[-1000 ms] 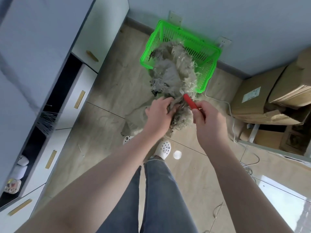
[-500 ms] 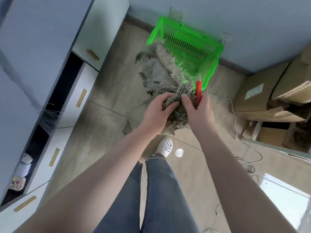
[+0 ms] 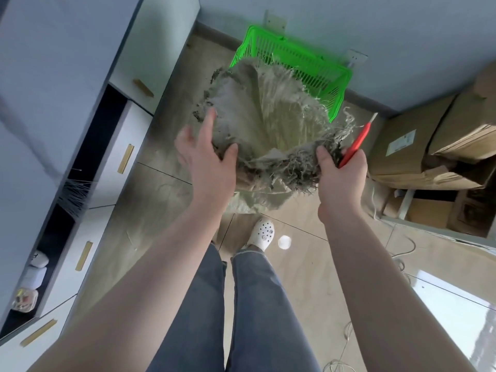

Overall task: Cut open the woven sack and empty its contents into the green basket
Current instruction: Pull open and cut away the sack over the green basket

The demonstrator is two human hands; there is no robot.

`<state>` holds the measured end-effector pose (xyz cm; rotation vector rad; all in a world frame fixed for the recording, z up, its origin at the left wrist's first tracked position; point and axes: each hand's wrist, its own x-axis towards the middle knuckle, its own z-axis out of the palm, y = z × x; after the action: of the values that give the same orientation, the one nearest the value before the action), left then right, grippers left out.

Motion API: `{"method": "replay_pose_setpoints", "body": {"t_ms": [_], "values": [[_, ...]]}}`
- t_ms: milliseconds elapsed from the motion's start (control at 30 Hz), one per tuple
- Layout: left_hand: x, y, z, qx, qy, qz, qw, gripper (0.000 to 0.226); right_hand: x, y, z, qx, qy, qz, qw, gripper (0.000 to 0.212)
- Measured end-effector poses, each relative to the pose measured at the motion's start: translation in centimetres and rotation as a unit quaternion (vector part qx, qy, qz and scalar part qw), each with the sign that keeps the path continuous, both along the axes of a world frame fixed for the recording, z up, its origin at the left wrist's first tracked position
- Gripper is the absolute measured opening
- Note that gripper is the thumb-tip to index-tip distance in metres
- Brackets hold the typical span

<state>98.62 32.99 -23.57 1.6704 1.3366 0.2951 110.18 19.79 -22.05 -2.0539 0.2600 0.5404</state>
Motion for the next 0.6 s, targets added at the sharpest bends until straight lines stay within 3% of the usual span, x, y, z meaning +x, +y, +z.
{"method": "replay_pose_setpoints", "body": {"t_ms": [100,133,200,267,367,500,600], "values": [[0.0,-0.5,1.4,0.222,0.046,-0.194,0.954,0.056,-0.5,0.3,0.4,0.017,-0.021,0.025,0.999,0.031],[0.3,-0.7,1.5,0.223,0.041,-0.275,0.934,0.057,-0.6,0.4,0.6,0.025,-0.025,0.028,0.999,0.031],[0.8,-1.3,1.7,0.136,0.041,-0.373,0.917,0.056,-0.8,0.8,0.9,0.039,-0.018,0.028,0.999,0.030],[1.0,-1.6,1.4,0.083,0.009,-0.368,0.926,0.037,-0.9,1.1,1.0,0.039,0.017,0.041,0.998,0.032],[0.7,-1.5,1.3,0.104,-0.036,-0.341,0.934,0.013,-0.8,0.9,1.0,0.018,0.064,0.076,0.995,0.050],[-0.1,-1.2,1.8,0.155,-0.041,-0.330,0.930,0.009,0.1,0.6,1.4,0.002,0.002,0.040,0.999,0.045],[-0.2,-1.6,2.2,0.179,-0.043,-0.332,0.925,0.009,0.0,0.9,1.5,0.020,0.016,0.012,1.000,0.045]]}}
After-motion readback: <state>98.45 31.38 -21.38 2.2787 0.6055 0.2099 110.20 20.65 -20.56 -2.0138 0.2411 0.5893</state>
